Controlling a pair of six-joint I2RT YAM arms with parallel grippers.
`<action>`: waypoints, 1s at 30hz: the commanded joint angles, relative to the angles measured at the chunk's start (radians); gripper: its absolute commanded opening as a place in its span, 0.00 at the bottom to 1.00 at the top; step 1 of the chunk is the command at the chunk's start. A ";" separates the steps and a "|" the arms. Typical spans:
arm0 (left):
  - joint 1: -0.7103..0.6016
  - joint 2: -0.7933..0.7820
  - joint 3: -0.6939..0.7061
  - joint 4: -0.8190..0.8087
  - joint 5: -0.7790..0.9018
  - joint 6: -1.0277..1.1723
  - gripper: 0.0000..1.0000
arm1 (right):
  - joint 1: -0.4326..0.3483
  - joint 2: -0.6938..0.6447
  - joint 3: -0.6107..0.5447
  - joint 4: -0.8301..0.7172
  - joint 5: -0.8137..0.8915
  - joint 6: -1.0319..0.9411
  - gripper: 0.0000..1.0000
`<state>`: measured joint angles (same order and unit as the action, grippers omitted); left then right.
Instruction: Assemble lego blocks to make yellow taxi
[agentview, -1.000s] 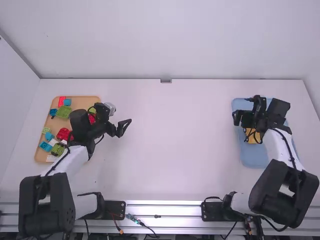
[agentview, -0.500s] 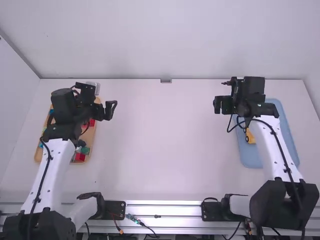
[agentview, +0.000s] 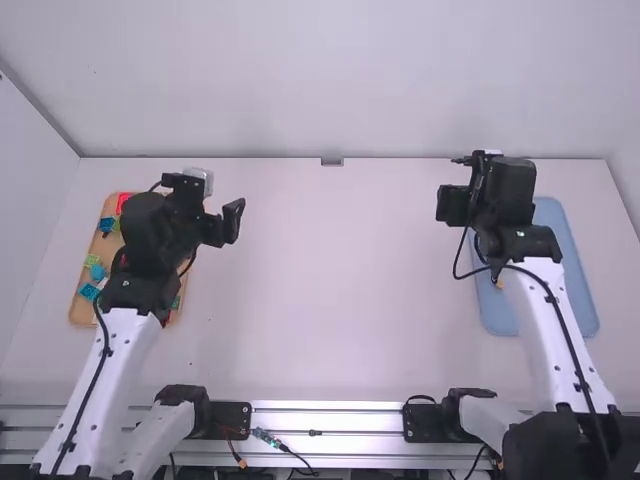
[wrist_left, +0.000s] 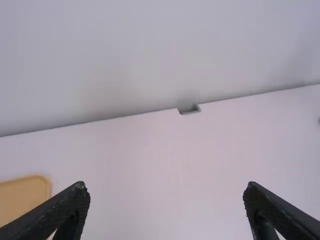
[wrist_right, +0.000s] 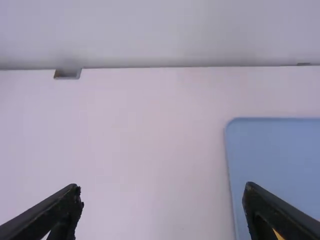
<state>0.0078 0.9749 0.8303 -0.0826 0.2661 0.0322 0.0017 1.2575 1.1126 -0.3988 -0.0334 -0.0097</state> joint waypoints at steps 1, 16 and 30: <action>-0.008 -0.061 -0.047 0.030 -0.080 -0.032 0.78 | -0.002 -0.053 -0.046 0.025 0.033 0.010 0.79; -0.008 -0.392 -0.377 0.083 -0.266 -0.032 0.44 | -0.002 -0.357 -0.350 0.329 0.033 0.010 0.49; -0.008 -0.684 -0.669 0.083 -0.266 -0.032 0.15 | -0.002 -0.678 -0.671 0.399 0.033 0.010 0.16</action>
<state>-0.0002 0.3279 0.1944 -0.0025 0.0082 -0.0013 0.0017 0.6239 0.4854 -0.0032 -0.0048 -0.0029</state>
